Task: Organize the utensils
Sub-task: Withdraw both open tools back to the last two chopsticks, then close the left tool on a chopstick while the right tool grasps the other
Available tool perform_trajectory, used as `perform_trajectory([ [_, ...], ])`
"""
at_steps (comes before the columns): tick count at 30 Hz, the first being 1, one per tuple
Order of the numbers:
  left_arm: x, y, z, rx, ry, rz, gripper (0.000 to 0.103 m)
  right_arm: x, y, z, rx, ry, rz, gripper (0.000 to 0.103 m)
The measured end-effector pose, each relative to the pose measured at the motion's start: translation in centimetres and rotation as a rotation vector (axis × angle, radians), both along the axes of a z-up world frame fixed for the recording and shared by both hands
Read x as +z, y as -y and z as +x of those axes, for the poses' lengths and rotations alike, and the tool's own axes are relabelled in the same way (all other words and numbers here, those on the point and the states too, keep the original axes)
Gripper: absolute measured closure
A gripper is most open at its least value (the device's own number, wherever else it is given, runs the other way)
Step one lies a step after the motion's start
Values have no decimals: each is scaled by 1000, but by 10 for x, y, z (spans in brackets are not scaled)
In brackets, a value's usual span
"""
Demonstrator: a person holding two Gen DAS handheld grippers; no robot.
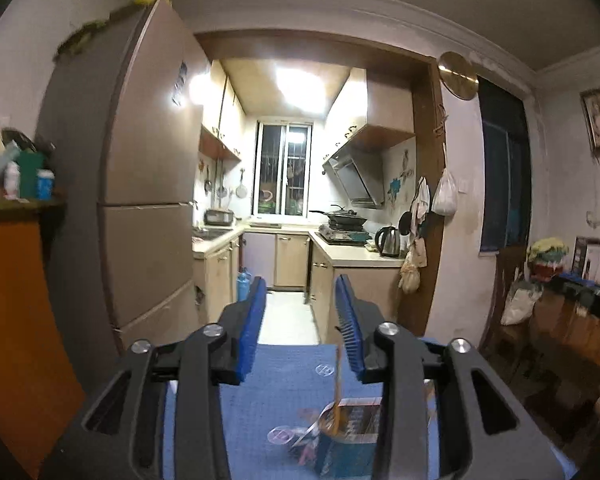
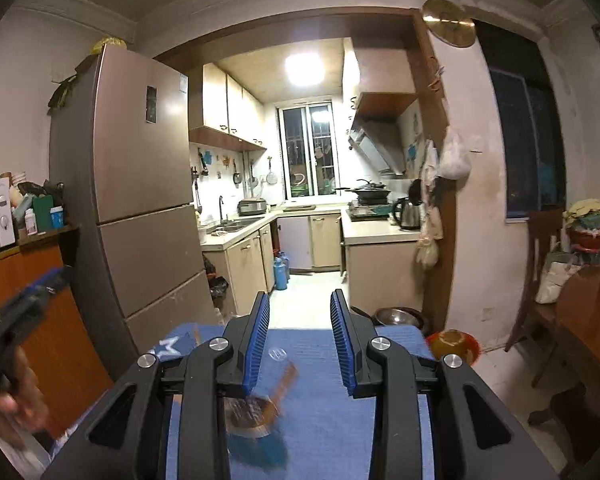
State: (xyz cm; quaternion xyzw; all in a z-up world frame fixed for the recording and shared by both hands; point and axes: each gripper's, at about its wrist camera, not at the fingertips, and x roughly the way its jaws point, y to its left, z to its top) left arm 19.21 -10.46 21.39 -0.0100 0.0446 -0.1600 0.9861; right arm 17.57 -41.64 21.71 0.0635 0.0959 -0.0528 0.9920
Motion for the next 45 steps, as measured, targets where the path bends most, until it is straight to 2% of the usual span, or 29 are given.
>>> perform_trajectory([
  [2, -10, -10, -28, -3, -3, 36, 66, -12, 7, -32, -6, -19, -18, 70],
  [5, -47, -20, -73, -19, -55, 122, 66, -52, 8, -98, -24, -68, -79, 70],
  [9, -128, -15, -140, -54, -140, 321, 67, -118, -2, -170, -35, -145, -108, 71],
  [11, -173, -11, -174, -98, -195, 380, 67, -161, -16, -204, -57, -195, -142, 72],
  [15, -232, -12, -216, -140, -283, 379, 67, -225, -44, -248, -57, -251, -150, 72],
  [18, -258, -11, -231, -133, -267, 358, 67, -260, -65, -269, -23, -259, -106, 72],
  [20, -267, -6, -233, -113, -242, 351, 67, -275, -83, -275, -19, -235, -139, 72],
  [23, -281, 1, -229, -111, -282, 337, 67, -290, -96, -269, 7, -254, -127, 72],
  [26, -287, 6, -231, -91, -272, 325, 67, -295, -100, -263, 8, -258, -110, 72],
  [32, -301, 4, -227, -59, -274, 286, 66, -309, -109, -251, -31, -222, -145, 75],
  [45, -307, 7, -230, -32, -231, 263, 67, -326, -113, -247, -91, -141, -184, 76],
])
